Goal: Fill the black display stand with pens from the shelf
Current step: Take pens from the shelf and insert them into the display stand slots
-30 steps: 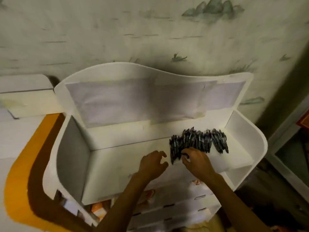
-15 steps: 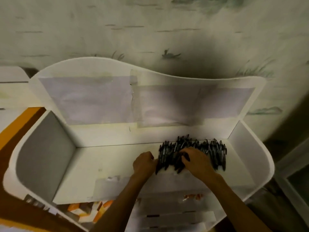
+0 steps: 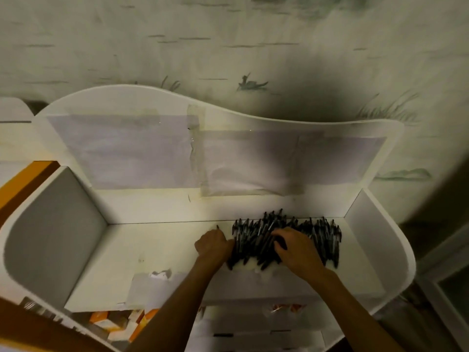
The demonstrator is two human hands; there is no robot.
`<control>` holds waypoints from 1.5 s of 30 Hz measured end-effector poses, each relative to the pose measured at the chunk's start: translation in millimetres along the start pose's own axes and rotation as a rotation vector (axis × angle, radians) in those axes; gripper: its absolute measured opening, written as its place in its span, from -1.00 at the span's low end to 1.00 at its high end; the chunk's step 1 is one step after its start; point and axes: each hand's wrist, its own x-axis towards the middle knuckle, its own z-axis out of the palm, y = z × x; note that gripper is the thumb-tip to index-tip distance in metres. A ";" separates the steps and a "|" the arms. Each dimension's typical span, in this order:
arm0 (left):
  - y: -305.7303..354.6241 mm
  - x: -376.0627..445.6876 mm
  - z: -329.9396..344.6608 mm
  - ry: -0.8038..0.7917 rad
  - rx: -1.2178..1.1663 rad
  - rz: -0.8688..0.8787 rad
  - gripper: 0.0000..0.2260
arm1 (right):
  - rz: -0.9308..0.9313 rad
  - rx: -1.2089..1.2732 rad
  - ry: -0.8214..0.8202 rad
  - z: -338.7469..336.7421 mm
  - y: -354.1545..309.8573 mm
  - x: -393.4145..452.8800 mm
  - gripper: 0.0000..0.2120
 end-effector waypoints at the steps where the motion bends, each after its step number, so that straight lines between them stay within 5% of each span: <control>1: 1.0 1.0 2.1 0.014 -0.010 -0.002 -0.66 | 0.003 0.003 0.001 -0.4 2.0 -0.4 -0.75; 8: 12.9 3.9 9.9 0.099 -0.334 0.074 -0.47 | 0.023 0.003 0.049 -4.1 14.5 -0.5 -0.77; 11: 17.4 -0.2 14.2 0.142 -0.463 0.066 -0.60 | 0.028 0.002 0.074 -5.3 16.2 0.9 -0.78; 13: 19.0 -1.4 17.1 0.122 -0.547 0.020 -0.51 | 0.022 0.007 0.084 -6.8 17.8 1.7 -0.78; 18: 18.3 5.7 25.3 0.052 -0.239 -0.004 -0.20 | 0.023 0.011 0.090 -11.3 21.6 2.4 -0.78; 28: 20.9 22.1 5.3 -0.084 -0.138 0.065 -0.66 | 0.037 -0.002 0.057 -9.8 22.0 3.2 -0.79; 35: -3.1 16.7 6.3 0.134 0.053 0.082 -0.71 | -0.007 0.009 0.040 -3.2 7.1 7.3 -0.81; 45: -27.1 1.4 -1.3 0.282 -0.935 -0.027 -0.66 | -0.085 -0.013 0.038 -0.8 -23.5 21.9 -0.79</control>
